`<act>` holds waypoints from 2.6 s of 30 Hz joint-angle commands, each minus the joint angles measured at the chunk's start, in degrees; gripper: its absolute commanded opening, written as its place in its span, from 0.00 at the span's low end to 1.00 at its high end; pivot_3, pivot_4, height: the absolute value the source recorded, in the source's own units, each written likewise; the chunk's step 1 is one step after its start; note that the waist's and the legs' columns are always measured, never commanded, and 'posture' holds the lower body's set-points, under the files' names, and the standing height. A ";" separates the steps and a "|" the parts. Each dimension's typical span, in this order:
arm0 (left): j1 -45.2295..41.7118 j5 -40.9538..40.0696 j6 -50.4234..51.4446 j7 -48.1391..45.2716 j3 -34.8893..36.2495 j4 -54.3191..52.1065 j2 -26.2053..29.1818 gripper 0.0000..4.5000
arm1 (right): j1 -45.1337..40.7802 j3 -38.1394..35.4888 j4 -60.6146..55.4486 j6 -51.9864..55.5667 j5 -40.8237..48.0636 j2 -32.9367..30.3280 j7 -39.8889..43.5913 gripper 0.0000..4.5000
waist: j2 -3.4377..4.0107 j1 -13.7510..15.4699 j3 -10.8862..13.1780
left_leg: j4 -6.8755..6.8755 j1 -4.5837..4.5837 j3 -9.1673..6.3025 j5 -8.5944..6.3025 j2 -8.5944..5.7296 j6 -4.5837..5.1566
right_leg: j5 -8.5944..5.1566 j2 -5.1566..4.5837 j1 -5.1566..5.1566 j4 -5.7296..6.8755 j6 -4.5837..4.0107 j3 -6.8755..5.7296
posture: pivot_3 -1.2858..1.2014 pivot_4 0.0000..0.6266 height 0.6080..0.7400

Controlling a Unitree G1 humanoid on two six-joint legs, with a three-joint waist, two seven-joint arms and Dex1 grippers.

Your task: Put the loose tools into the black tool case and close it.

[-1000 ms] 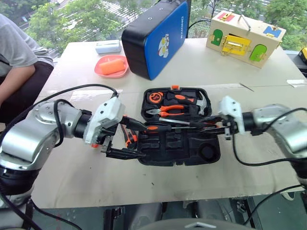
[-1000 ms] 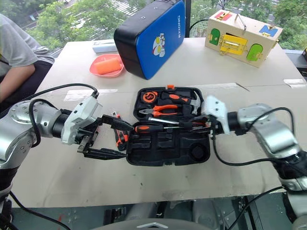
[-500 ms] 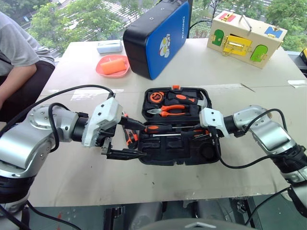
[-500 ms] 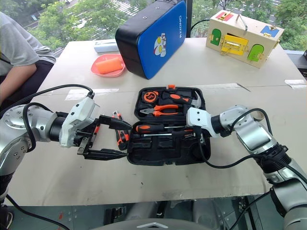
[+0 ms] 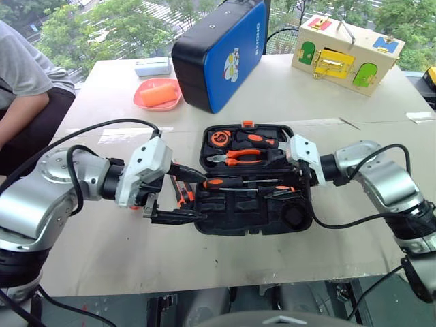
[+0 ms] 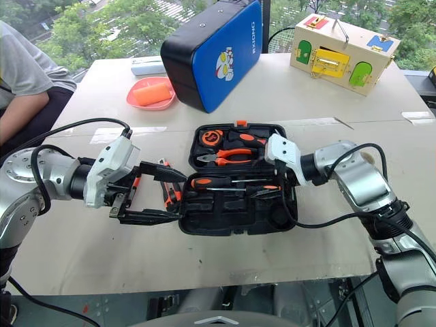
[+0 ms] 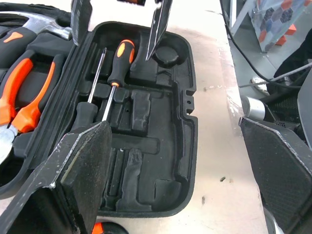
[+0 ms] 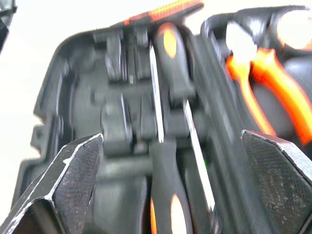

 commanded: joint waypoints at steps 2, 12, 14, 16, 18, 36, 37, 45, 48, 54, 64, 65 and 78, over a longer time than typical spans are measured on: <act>-0.43 -0.05 -0.84 0.21 0.44 -0.29 0.40 1.00 | 0.48 -0.74 -1.08 -0.77 0.42 2.21 -1.95 0.87 | 0.00 0.05 0.00 | 0.02 -0.01 0.00 0.00 0.00 0.00 | 0.00 0.00 -0.01 0.00 0.00 -0.01 | 0.52 0.24 0.96; -0.67 0.47 -0.80 0.37 0.18 0.02 0.39 1.00 | 3.14 1.96 3.14 -6.46 -3.64 4.58 -3.11 0.01 | 0.00 -0.04 0.00 | 0.01 -0.01 0.02 0.00 0.00 0.00 | 0.00 0.05 -0.06 0.05 0.00 0.03 | 0.52 0.24 0.96; -0.79 0.58 -0.86 0.41 0.04 0.08 0.33 1.00 | 3.37 3.48 5.28 -9.21 -6.13 4.74 -3.47 0.01 | 0.00 -0.05 0.00 | 0.02 0.00 0.03 0.00 0.00 0.00 | 0.00 0.09 -0.06 0.07 0.00 0.03 | 0.52 0.24 0.96; -1.00 0.73 -0.94 0.50 -0.20 0.12 0.23 1.00 | 3.63 5.38 7.97 -12.41 -9.12 4.73 -3.60 0.01 | 0.00 -0.07 0.00 | 0.02 0.01 0.04 0.00 0.00 0.00 | 0.00 0.11 -0.06 0.08 0.00 0.04 | 0.52 0.24 0.96; -1.28 0.82 -0.96 0.64 -0.45 0.13 0.12 1.00 | 4.22 7.39 10.70 -15.86 -12.14 4.19 -3.35 0.01 | 0.00 -0.08 -0.01 | 0.02 0.04 0.05 0.00 0.00 0.00 | 0.00 0.11 -0.04 0.10 0.00 0.05 | 0.52 0.24 0.96; 25.31 -3.45 9.67 14.80 25.70 -6.25 -5.92 1.00 | -1.97 -12.26 -2.32 -5.28 15.18 6.05 1.98 0.20 | -0.03 -1.56 -0.05 | -0.39 0.17 0.06 0.01 0.02 -0.06 | 0.04 0.08 -0.23 0.16 -0.08 0.44 | 0.52 0.24 0.96; 27.99 -3.40 9.92 15.46 28.14 -7.31 -6.75 1.00 | -2.27 -12.79 -2.86 -3.89 16.66 5.28 2.68 0.30 | -0.05 -1.48 -0.06 | -0.45 0.18 0.01 -0.01 0.05 -0.09 | 0.04 0.10 -0.25 0.06 -0.08 0.41 | 0.52 0.24 0.96; 56.55 0.52 5.33 21.39 51.17 -14.05 -26.14 1.00 | -4.03 -12.88 -2.88 -2.62 20.65 0.62 10.84 0.99 | -0.11 -1.05 -0.07 | -0.67 0.26 0.22 -0.03 0.17 -0.09 | 0.11 0.11 -0.23 -0.32 -0.19 0.57 | 0.52 0.24 0.96; 61.46 2.55 2.02 23.44 52.61 -13.70 -30.40 1.00 | -4.51 -12.60 -1.79 -3.54 20.02 1.25 10.94 0.99 | -0.10 -0.12 -0.07 | -0.67 0.28 0.23 -0.07 0.18 -0.04 | 0.15 0.09 -0.20 -0.30 -0.27 0.59 | 0.52 0.24 0.96; 55.22 -2.04 6.94 30.93 50.97 -11.26 -27.06 1.00 | -4.20 -12.70 -2.94 -3.45 20.02 1.43 10.55 0.99 | -0.12 2.08 -0.09 | -0.60 0.28 0.04 -0.16 0.20 0.12 | 0.25 0.11 -0.13 -0.27 -0.43 0.49 | 0.52 0.24 0.96; 29.64 0.60 23.31 43.99 30.97 0.44 -11.81 1.00 | -0.48 -13.47 -9.00 -2.38 20.63 0.35 6.87 0.99 | -0.17 0.36 -0.15 | -0.63 0.26 0.09 -0.04 0.27 -0.17 | 0.27 0.24 -0.23 -0.26 -0.42 0.39 | 0.52 0.24 0.96; 27.35 1.01 24.66 45.11 29.56 1.85 -11.13 1.00 | -0.22 -13.47 -9.47 -2.27 20.70 0.29 6.51 0.99 | -0.16 0.24 -0.16 | -0.64 0.26 0.10 -0.04 0.27 -0.17 | 0.27 0.23 -0.25 -0.26 -0.42 0.39 | 0.52 0.24 0.96; 14.24 8.97 21.12 41.88 9.88 18.95 -9.05 0.46 | 3.85 -15.11 -14.62 -1.21 22.61 -1.83 2.07 1.00 | -0.03 0.19 -0.23 | -0.67 0.26 0.18 -0.01 0.30 -0.22 | 0.27 0.23 -0.35 -0.18 -0.42 0.47 | 0.52 0.24 0.96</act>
